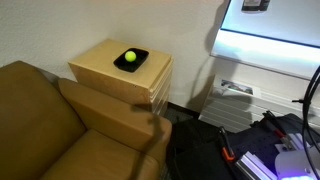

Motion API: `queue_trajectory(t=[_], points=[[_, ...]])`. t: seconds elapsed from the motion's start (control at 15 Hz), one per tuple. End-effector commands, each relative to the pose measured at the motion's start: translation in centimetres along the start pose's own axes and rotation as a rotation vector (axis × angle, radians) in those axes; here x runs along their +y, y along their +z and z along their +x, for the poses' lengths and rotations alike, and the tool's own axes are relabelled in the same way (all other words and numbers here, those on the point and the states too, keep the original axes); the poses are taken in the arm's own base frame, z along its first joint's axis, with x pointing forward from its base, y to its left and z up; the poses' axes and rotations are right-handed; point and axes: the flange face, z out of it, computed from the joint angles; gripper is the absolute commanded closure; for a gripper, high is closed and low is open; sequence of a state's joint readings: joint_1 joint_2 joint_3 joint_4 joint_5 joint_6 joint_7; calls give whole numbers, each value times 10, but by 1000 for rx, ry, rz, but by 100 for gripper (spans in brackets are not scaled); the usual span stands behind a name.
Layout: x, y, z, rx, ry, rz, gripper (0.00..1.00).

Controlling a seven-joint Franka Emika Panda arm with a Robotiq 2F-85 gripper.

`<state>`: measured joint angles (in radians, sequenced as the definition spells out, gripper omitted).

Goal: Move the spray bottle from the windowsill to the nightstand

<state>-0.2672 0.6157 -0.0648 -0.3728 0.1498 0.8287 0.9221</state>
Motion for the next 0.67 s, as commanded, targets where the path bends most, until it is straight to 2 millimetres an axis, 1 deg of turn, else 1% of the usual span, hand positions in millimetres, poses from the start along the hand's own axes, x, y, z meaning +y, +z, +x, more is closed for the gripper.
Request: queue_trajectory(t=[0.0,0.07,0.13,0.33,0.4,0.47,0.53,0.6], points=[[-42,17,-59,-64,-176,-48,94],[-52,22,-76,-81,-223,-62,94],[-65,28,-98,-99,-275,-75,94],[-109,53,-175,-159,-445,-111,94],[-121,61,-195,-188,-501,-114,94],[-131,71,-211,-212,-555,-123,94],[-137,73,-222,-206,-577,-110,94],[-134,63,-229,-193,-592,-79,94]])
